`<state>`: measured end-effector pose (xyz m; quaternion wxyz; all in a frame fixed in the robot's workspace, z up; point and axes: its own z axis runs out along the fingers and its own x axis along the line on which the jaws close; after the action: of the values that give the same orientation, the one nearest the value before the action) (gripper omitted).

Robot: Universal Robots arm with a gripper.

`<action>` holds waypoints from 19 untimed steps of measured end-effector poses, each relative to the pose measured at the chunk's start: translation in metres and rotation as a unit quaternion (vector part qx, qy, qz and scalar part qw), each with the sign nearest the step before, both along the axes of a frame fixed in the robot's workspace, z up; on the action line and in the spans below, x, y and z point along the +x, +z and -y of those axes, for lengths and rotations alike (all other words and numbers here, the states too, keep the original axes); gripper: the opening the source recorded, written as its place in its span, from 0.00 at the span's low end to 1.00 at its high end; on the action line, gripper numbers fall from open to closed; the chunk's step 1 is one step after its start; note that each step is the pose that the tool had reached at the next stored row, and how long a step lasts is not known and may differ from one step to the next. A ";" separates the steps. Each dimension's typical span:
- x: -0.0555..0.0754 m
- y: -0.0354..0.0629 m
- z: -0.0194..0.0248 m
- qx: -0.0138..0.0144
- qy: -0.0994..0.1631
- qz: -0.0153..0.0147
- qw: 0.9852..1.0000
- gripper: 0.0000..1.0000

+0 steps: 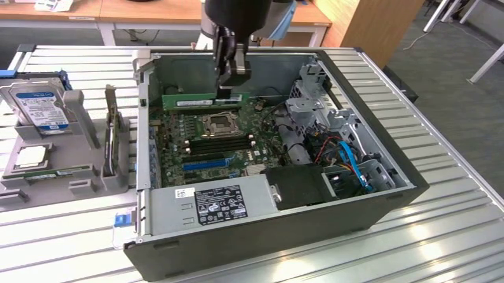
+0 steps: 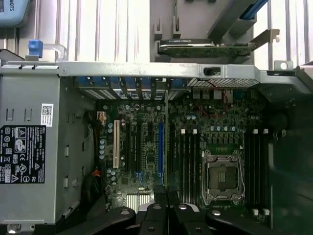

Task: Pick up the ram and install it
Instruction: 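Pick up the ram and move it above insertion slot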

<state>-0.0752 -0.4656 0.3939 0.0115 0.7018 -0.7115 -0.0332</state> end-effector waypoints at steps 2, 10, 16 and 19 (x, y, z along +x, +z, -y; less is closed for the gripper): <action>0.006 0.0000 0.0000 0.000 0.000 0.000 1.000 0.11; 0.029 0.0000 0.0000 0.000 0.000 0.000 1.000 0.11; 0.031 0.0000 0.0000 0.000 0.000 0.000 1.000 0.11; 0.030 -0.0001 -0.0019 0.000 0.000 0.000 1.000 0.11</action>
<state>-0.0447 -0.4637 0.3938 0.0118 0.7020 -0.7113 -0.0335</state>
